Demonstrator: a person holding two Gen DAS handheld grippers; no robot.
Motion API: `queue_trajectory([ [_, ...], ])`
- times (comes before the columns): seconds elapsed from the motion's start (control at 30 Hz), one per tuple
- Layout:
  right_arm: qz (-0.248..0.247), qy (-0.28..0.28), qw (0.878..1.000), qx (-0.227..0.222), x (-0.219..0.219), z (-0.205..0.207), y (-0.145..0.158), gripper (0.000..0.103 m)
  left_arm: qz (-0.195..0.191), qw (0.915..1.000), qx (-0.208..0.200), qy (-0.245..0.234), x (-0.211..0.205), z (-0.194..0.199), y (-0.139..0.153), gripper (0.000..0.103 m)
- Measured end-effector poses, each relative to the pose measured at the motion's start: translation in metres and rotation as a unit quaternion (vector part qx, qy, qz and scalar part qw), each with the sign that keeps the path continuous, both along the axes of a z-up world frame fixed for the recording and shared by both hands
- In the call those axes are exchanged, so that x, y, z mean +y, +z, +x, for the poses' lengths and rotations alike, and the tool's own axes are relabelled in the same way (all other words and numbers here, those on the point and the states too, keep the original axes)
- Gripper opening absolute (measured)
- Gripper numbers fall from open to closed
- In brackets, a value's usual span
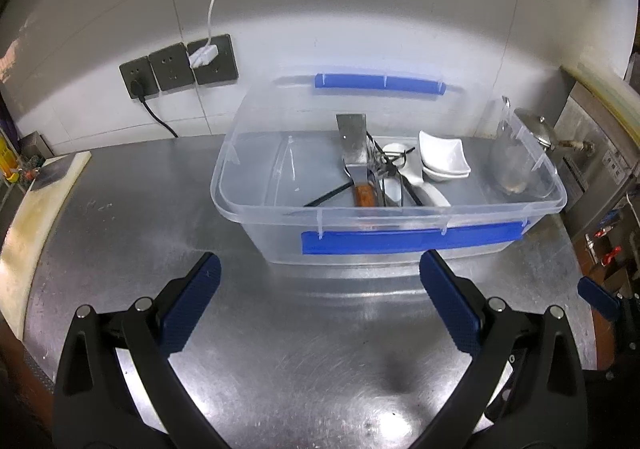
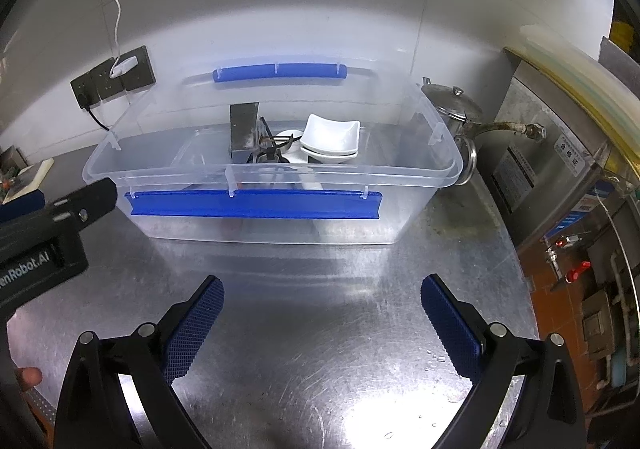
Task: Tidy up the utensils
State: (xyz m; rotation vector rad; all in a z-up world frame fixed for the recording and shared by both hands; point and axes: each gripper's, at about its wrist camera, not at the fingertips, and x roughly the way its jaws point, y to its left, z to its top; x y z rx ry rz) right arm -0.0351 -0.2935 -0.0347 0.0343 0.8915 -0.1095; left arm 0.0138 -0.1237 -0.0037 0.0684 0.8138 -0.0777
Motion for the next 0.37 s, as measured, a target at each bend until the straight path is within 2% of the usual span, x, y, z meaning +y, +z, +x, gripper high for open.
queue_trajectory([
  [0.13, 0.005, 0.002, 1.0, 0.0, -0.0005, 0.0015, 0.0004, 0.098, 0.007, 1.0, -0.005, -0.003, -0.0017, 0.0002, 0.0021, 0.096],
  [0.37, 0.009, 0.007, 1.0, 0.005, -0.0005, 0.004, -0.0006, 0.098, 0.019, 0.9998, 0.008, -0.006, -0.0056, 0.0039, -0.0042, 0.096],
])
